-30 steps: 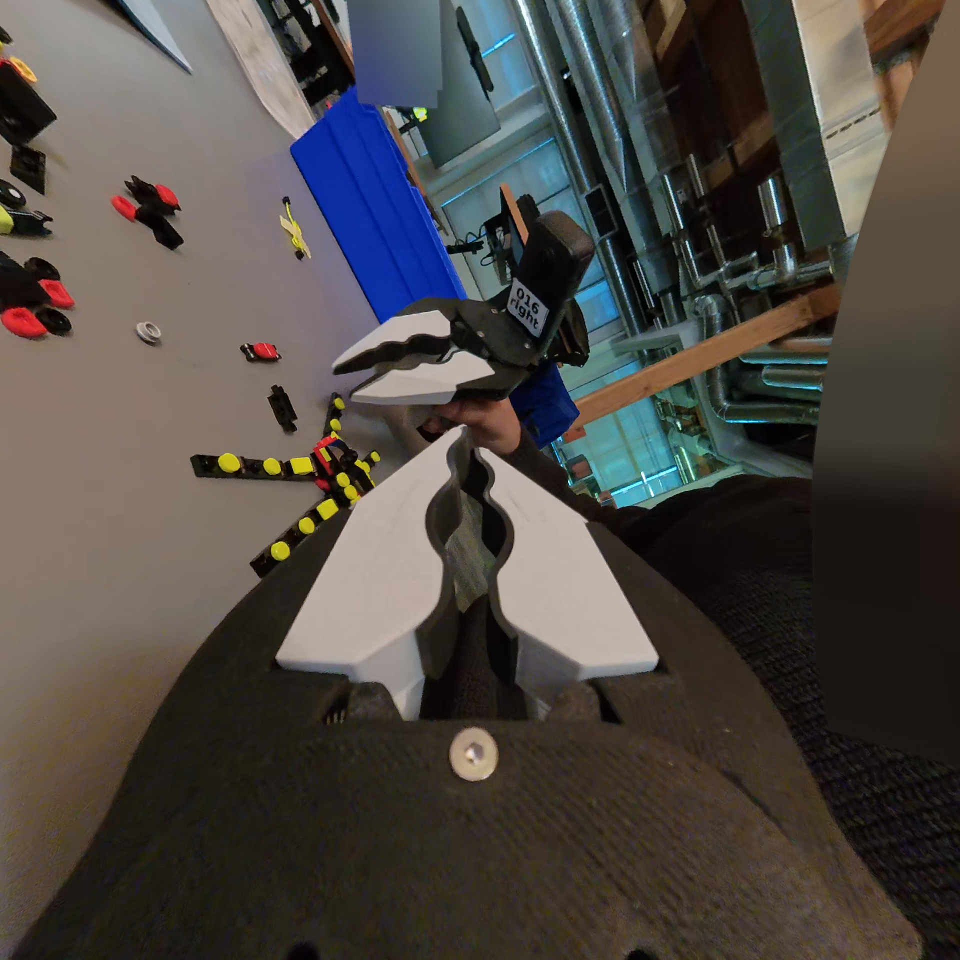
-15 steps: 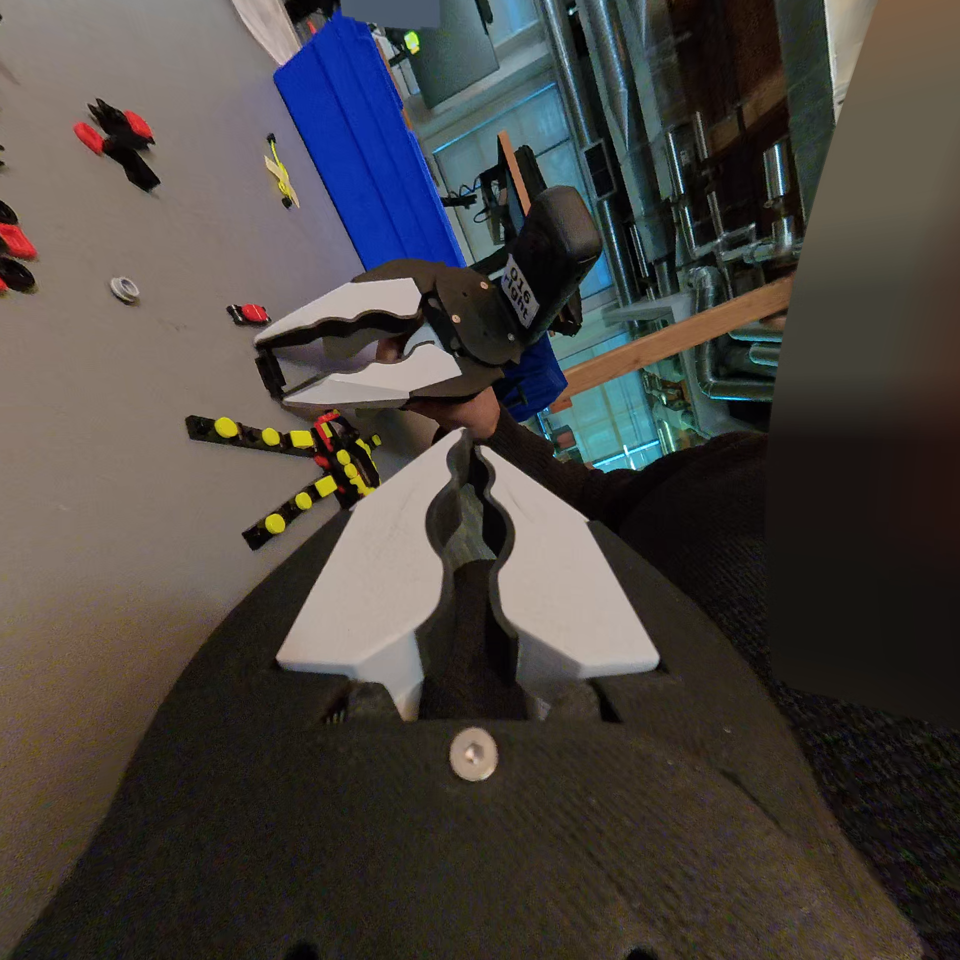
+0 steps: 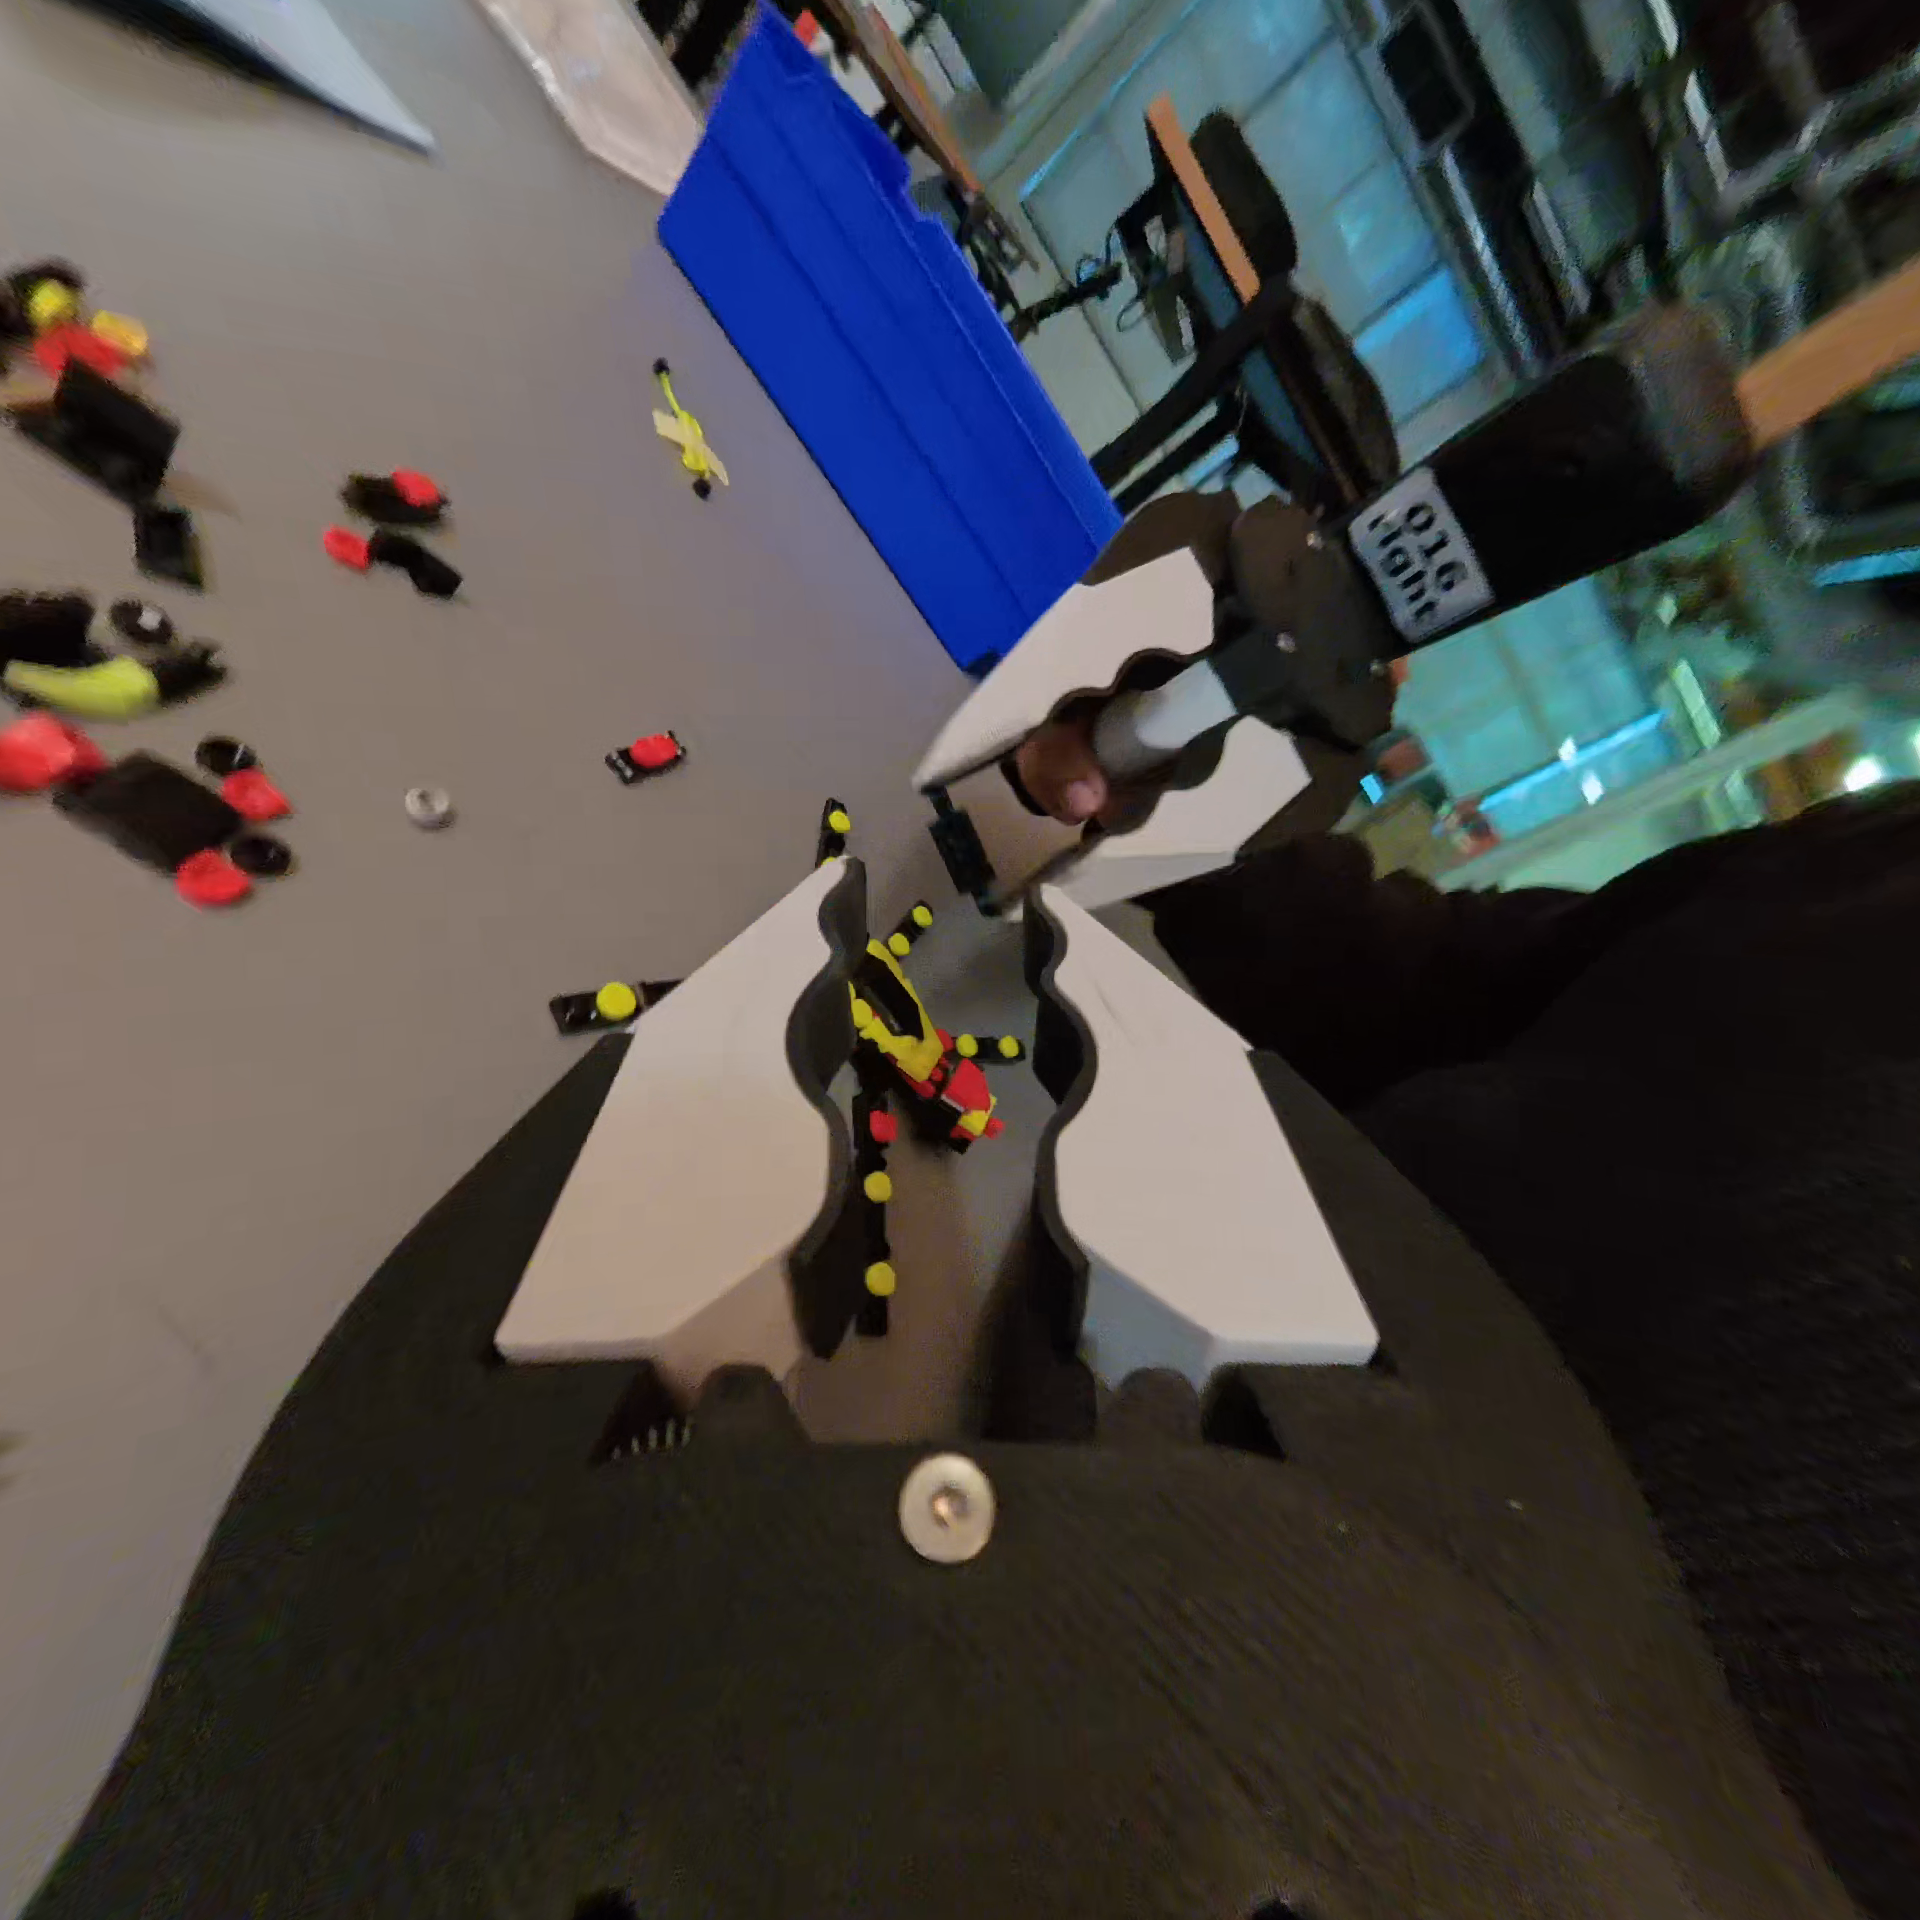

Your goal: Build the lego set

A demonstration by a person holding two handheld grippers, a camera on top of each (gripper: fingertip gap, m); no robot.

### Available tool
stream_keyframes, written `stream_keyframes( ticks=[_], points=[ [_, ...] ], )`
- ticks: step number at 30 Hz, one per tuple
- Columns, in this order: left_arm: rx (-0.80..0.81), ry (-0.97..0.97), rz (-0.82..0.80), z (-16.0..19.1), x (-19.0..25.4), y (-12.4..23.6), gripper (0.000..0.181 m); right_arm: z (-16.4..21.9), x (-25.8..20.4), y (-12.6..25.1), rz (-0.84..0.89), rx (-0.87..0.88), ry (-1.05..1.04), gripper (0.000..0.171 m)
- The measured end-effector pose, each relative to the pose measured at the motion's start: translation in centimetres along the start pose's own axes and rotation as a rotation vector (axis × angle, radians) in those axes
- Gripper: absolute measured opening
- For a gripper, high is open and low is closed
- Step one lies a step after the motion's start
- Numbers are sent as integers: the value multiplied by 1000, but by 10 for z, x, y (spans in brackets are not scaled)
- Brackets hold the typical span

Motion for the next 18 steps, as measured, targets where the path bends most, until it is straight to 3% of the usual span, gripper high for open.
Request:
stream_keyframes(
  ticks=[3, 8, 12, 18],
  points=[
    [-69, -109, 36, 8, 14, -7, 16, -4, -16, 5, 52, -39, 92, 25],
    [-72, 19, 147, 17, 28, -14, 0, -2, -36, 13, 168, -115, 226, 25],
    [-97, 28, 170, 22, 33, -20, 0, 1, -45, 21, 235, -128, 258, 25],
    [-147, 17, 182, 29, 37, -31, 14, 3, -48, 31, 271, -113, 276, 26]
  ],
)
Point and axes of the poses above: each gripper's, where its closed fingertips meet, y back along the fingers, z out of its underside, x = y × z across the jaws, the point moved 3 cm from there along y, back along the fingers, and after that the axes turned 1 degree about -x, right-handed, at the moved point
